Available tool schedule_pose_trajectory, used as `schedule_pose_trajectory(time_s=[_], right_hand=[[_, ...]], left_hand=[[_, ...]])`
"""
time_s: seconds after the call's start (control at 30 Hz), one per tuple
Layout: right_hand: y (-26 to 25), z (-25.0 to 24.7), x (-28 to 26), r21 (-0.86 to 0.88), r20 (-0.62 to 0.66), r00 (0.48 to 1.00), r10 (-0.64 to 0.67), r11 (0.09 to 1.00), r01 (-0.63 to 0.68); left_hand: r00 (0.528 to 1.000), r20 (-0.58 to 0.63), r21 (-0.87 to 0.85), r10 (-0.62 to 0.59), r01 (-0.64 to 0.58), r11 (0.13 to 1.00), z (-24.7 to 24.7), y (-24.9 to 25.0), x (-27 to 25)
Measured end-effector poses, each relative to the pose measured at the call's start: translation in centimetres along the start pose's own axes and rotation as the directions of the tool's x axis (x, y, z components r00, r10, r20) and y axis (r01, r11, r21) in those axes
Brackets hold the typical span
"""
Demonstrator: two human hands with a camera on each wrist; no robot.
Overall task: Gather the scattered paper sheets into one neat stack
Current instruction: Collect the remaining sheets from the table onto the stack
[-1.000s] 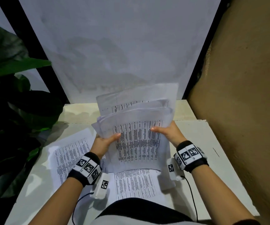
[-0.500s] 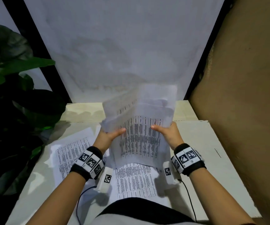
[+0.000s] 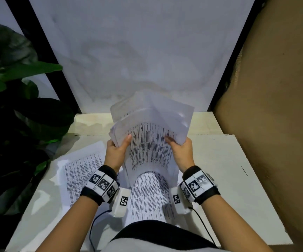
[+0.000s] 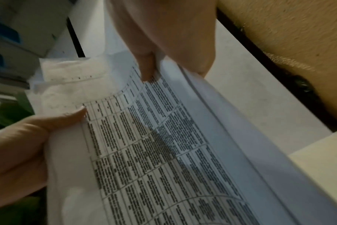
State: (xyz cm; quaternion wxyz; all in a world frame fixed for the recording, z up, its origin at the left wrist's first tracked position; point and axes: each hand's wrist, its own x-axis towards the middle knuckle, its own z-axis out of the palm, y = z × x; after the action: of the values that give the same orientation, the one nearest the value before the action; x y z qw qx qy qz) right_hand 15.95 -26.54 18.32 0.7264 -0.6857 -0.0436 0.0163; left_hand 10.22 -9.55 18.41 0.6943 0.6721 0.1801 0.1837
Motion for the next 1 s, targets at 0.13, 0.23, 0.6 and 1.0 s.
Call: schedule_pose_trajectory(time_s=[0.13,0.23,0.6,1.0], right_hand=[[-1.3,-0.3,0.2,0.042,0.117,0.988,-0.102,0.994,0.098],[-1.0,-1.2,0.8,0.028,0.189,0.98,-0.054,0.998,0.05],[-3.5,-0.8,2.4,0.01,0.061,0.991,-0.119,0.993,0.119],[-5.3,1.0,2.3,0.061,-0.152,0.985,-0.082,0.994,0.092]], left_hand=[[0.973,0.131,-0.017,0.189,-0.188,0.982,-0.7,1.2,-0.3],[0.974,0.165,-0.022,0.153,-0.151,0.988,-1.8,0.4,0.0],[0.969,0.124,-0.004,0.215,-0.217,0.976,-1.5,3.3,0.9],[0.933,-0.26,-0.036,0.248,-0.266,0.963,0.9,5.4,1.3]])
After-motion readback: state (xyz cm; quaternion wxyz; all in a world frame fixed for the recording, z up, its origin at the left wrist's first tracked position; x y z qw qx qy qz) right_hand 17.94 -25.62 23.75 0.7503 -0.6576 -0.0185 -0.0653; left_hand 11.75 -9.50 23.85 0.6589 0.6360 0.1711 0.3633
